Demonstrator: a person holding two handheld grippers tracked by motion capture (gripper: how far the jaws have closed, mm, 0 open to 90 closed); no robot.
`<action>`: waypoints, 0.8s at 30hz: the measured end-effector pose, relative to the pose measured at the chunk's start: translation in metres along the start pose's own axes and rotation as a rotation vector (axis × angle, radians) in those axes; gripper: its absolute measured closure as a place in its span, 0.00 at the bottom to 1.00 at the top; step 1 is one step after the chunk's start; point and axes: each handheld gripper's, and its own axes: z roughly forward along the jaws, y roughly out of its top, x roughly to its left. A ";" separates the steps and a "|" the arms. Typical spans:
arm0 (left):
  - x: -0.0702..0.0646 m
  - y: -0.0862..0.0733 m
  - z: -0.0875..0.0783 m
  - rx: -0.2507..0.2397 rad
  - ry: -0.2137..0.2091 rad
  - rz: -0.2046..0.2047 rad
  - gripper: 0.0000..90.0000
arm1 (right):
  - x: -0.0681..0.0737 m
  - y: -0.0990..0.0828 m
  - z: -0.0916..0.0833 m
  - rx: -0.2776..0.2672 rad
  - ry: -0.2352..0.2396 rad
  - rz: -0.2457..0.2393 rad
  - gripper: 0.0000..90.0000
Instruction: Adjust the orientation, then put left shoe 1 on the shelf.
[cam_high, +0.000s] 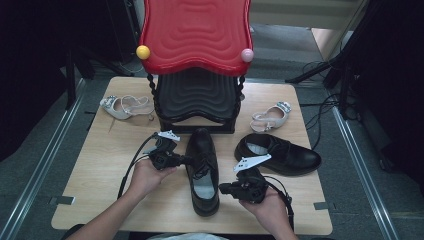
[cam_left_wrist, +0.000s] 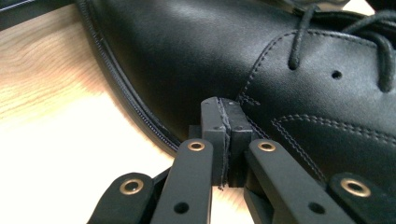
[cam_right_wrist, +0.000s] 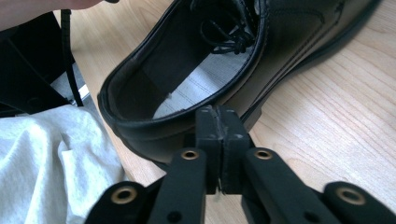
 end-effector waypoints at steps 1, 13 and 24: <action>0.000 0.000 0.000 0.000 0.000 0.000 1.00 | -0.001 0.000 -0.001 0.001 -0.003 0.000 0.97; -0.004 0.010 -0.039 -0.021 -0.073 0.057 0.99 | -0.010 0.003 -0.006 -0.037 -0.021 0.077 0.83; -0.004 0.016 -0.056 -0.037 -0.079 0.066 0.94 | -0.008 0.012 -0.014 -0.052 -0.011 0.116 0.79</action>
